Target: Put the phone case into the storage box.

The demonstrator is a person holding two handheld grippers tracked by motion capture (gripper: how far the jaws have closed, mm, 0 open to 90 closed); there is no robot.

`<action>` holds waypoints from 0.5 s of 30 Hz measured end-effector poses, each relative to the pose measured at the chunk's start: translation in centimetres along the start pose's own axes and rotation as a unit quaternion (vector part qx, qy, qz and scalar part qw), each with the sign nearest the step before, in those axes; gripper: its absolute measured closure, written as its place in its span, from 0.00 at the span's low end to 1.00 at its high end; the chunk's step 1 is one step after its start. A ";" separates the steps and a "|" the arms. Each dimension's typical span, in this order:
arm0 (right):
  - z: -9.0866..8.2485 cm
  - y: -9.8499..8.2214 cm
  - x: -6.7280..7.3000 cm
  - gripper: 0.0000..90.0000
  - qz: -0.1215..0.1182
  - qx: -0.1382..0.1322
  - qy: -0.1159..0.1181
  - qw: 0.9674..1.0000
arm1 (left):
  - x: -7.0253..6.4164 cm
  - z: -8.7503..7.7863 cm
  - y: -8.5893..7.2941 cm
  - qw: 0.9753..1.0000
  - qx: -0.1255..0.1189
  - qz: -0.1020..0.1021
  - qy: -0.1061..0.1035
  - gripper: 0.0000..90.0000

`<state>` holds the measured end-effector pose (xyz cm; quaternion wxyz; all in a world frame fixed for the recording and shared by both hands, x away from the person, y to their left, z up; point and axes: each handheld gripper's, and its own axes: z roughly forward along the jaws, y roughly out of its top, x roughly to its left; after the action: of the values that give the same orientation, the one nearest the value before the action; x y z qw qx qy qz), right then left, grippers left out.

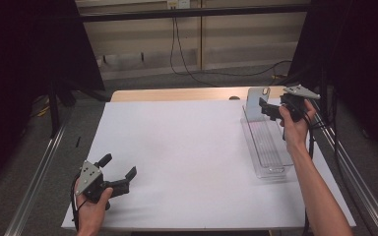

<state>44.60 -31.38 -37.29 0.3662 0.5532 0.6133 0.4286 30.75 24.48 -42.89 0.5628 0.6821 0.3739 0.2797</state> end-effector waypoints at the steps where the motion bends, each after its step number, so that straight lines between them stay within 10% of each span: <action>1: -0.1 -0.1 0.0 0.10 -0.004 -0.006 -0.005 1.000 | 0.0 0.0 0.0 1.000 0.000 0.000 0.000 0.02; 15: -3.3 -0.9 -0.3 0.01 0.008 -0.047 0.009 0.999 | -0.2 0.0 0.0 1.000 -0.002 -0.001 -0.001 0.02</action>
<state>41.22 -32.06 -36.94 0.3830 0.5367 0.5911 0.4646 30.66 24.36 -42.84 0.5653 0.6807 0.3732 0.2789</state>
